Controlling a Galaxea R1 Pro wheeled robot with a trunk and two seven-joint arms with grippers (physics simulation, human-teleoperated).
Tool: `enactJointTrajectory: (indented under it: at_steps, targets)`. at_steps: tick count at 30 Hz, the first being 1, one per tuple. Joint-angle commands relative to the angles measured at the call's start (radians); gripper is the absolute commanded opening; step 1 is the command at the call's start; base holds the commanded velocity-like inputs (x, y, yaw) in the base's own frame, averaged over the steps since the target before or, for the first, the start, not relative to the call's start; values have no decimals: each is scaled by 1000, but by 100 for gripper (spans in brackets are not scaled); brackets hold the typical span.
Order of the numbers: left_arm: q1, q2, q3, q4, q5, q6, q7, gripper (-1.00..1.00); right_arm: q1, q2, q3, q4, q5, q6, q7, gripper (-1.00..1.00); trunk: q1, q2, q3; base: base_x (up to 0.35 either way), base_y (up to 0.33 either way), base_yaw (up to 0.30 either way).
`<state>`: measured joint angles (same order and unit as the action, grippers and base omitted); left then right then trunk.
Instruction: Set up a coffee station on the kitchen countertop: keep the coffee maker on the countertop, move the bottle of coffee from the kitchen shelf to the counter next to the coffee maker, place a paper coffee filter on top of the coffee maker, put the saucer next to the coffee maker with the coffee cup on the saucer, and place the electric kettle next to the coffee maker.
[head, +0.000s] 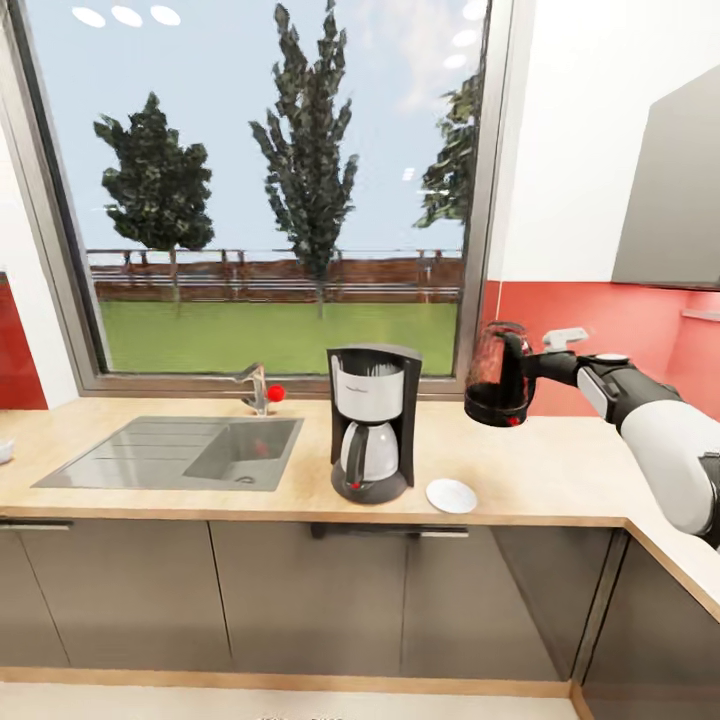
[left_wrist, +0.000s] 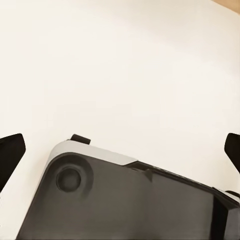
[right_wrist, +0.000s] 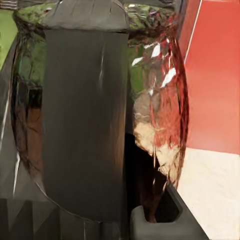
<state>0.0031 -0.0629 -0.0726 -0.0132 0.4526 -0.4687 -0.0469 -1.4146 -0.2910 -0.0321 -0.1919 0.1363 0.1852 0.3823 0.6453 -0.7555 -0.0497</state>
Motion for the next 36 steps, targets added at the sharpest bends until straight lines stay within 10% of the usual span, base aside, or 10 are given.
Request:
enactJointTrajectory:
  at_steps: [1, 36]
  targets:
    - [0, 0, -7, -1, 11, -1, -4, 100, -1, 0, -10, 4, 4, 1, 2, -100, 0, -1, -2, 0, 0, 215]
    - [0, 4, -11, -1, 36, -4, -5, 100, -1, -25, -14, 93, -2, -70, -80, -100, 0, -1, -22, 71, 0, 93]
